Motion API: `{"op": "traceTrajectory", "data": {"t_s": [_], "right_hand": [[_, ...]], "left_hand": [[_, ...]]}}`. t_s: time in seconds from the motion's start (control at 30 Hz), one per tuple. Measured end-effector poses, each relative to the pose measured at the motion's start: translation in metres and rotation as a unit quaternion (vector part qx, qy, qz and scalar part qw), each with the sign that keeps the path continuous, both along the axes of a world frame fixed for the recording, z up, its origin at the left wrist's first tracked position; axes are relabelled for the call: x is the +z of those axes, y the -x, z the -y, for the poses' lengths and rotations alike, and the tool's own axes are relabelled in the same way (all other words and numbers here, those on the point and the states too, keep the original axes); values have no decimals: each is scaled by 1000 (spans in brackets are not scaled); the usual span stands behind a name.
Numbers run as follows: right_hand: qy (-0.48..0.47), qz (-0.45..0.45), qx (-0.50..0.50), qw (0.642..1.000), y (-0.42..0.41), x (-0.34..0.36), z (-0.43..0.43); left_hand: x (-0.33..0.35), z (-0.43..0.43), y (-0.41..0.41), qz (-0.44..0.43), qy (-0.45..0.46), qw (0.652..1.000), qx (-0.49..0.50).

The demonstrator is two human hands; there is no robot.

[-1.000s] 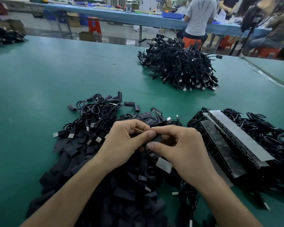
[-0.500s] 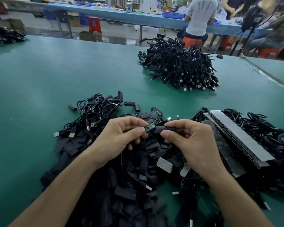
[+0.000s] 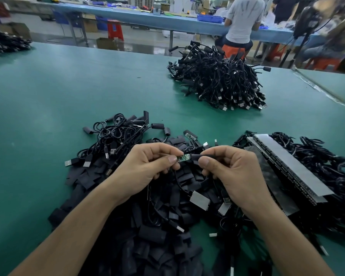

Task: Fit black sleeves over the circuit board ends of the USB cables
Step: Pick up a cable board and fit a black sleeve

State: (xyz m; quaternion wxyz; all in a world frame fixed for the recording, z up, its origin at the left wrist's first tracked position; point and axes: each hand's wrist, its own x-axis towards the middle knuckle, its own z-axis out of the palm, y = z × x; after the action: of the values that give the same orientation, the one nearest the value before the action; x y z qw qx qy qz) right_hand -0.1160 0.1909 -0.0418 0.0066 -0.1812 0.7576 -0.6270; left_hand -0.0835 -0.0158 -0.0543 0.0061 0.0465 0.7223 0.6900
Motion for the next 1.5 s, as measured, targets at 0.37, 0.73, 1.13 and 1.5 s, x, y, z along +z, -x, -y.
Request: {"op": "traceTrajectory", "data": {"t_s": [0.37, 0.73, 1.13, 1.5], "right_hand": [[-28, -9, 19, 999, 1, -2, -3], [-142, -38, 19, 989, 5, -1, -14], [-160, -75, 51, 983, 3, 0, -11], [-162, -126, 47, 978, -2, -4, -2]], "left_hand": [[-3, 4, 1, -3, 11, 1000, 2], [-3, 3, 0, -10, 32, 999, -29], [-3, 0, 0, 0, 6, 1000, -27], [-2, -1, 0, 27, 11, 1000, -11]]}}
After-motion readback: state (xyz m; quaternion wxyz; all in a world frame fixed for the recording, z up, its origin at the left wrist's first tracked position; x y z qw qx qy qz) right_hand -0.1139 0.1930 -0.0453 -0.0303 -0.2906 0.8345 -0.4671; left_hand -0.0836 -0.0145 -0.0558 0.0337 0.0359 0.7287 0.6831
